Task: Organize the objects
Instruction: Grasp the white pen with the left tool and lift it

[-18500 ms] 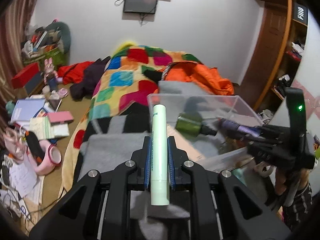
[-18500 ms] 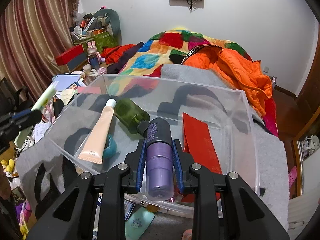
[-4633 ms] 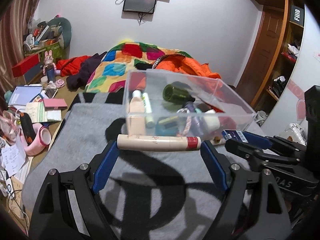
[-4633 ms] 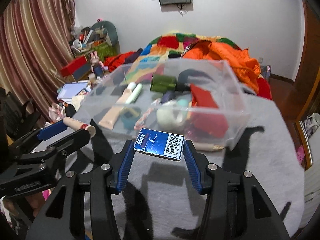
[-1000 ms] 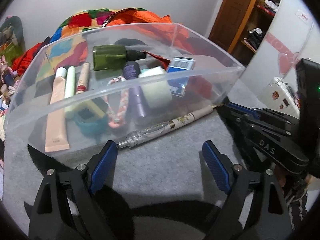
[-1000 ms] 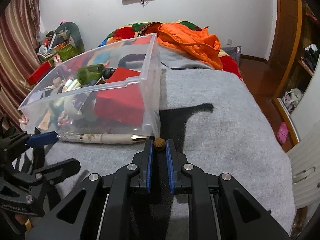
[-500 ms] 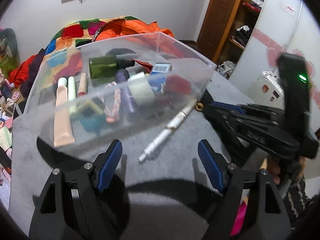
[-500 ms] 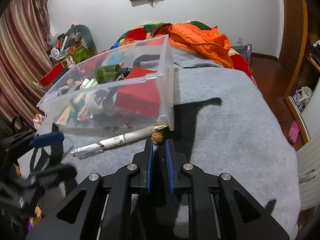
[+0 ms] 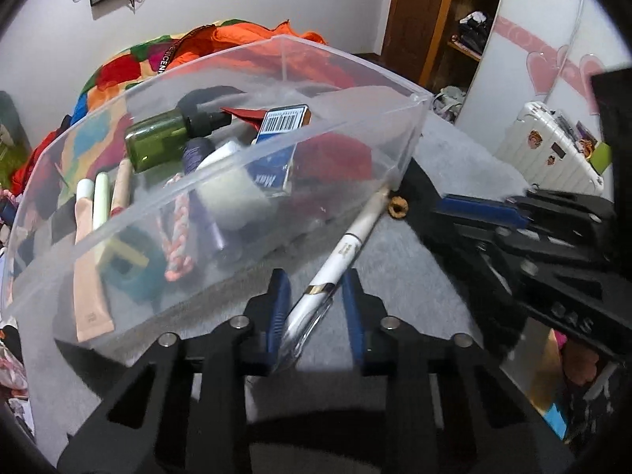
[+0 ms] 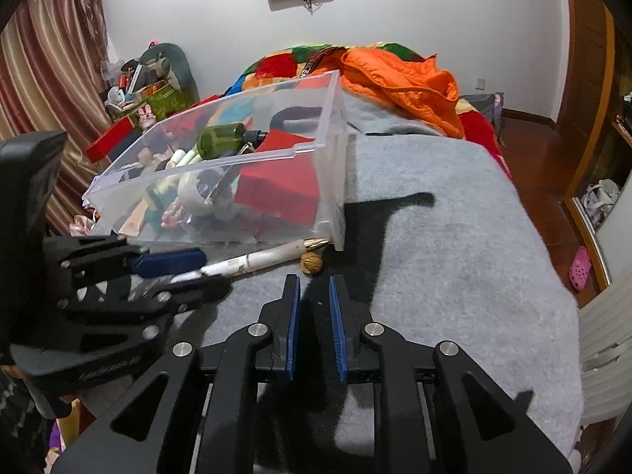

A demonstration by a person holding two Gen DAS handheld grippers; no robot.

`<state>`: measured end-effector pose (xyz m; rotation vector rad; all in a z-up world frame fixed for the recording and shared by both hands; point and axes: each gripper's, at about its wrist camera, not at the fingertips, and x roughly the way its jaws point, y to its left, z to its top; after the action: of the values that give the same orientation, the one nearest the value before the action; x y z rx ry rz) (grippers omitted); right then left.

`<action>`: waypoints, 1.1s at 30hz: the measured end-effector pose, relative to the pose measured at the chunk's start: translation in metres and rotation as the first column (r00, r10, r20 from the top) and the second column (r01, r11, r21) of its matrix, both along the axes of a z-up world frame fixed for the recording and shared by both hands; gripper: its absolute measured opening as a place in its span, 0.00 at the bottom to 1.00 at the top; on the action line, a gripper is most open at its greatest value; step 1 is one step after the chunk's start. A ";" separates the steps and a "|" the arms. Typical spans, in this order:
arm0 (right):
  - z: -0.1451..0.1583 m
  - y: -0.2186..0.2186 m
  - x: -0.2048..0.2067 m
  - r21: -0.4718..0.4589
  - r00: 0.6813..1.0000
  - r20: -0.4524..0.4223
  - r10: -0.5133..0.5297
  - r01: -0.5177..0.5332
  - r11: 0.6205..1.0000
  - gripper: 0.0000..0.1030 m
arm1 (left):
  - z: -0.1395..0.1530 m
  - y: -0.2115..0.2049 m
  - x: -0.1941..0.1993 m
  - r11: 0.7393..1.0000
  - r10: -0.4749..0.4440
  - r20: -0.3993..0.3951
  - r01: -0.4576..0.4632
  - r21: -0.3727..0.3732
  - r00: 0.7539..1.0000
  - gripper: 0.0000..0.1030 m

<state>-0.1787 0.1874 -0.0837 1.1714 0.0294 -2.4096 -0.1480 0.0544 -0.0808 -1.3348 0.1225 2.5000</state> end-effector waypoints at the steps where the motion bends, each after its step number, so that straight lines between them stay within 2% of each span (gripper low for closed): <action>1: -0.002 -0.002 -0.001 0.006 1.000 0.003 0.003 -0.003 1.000 0.15 | 0.000 -0.002 0.004 1.000 0.001 -0.004 -0.001 -0.002 1.000 0.24; 6: -0.008 -0.013 -0.007 0.049 1.000 0.011 0.005 -0.006 0.999 0.19 | 0.001 -0.011 0.024 1.000 0.007 -0.002 -0.007 0.002 1.000 0.18; 8: -0.009 -0.016 -0.008 0.063 1.000 0.004 0.002 -0.002 0.998 0.24 | 0.001 -0.015 0.032 1.000 0.007 0.002 -0.007 0.001 1.000 0.17; 10: -0.010 -0.019 -0.010 0.079 1.000 -0.005 0.001 0.000 0.997 0.25 | 0.002 -0.018 0.036 1.000 0.002 0.009 -0.002 0.000 1.000 0.17; 13: -0.012 -0.023 -0.015 0.084 1.000 -0.003 -0.002 0.002 0.997 0.26 | 0.002 -0.019 0.033 1.000 -0.011 0.026 0.011 0.008 1.000 0.21; 14: -0.012 -0.022 -0.015 0.078 1.000 -0.004 -0.004 0.004 0.997 0.26 | 0.002 -0.018 0.031 1.000 -0.014 0.026 0.014 0.012 1.000 0.26; 16: -0.012 -0.019 -0.017 0.051 1.000 0.008 -0.017 0.017 0.999 0.24 | 0.000 -0.014 0.024 1.000 -0.023 0.015 0.023 0.006 1.000 0.29; 19: -0.011 -0.013 -0.018 0.037 0.999 0.015 -0.029 0.029 0.999 0.14 | -0.001 -0.005 0.015 1.000 -0.024 0.004 0.024 -0.001 1.000 0.29; 22: -0.010 -0.009 -0.014 0.011 0.999 0.023 -0.024 0.024 1.000 0.12 | -0.002 0.002 0.004 1.000 -0.010 0.006 0.010 0.001 1.000 0.29; 29: 0.002 -0.008 0.001 -0.023 1.000 -0.007 -0.007 0.007 1.000 0.11 | 0.001 0.001 0.005 1.000 0.004 0.007 -0.004 0.007 1.000 0.11; 33: 0.012 -0.007 0.009 -0.057 1.000 -0.023 0.011 -0.012 0.998 0.11 | 0.007 -0.008 0.018 0.995 0.012 0.029 -0.015 0.096 1.000 0.10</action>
<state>-0.1700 0.1802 -0.0722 1.1154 -0.0253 -2.3980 -0.1304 0.0468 -0.0739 -1.3355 -0.0129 2.4642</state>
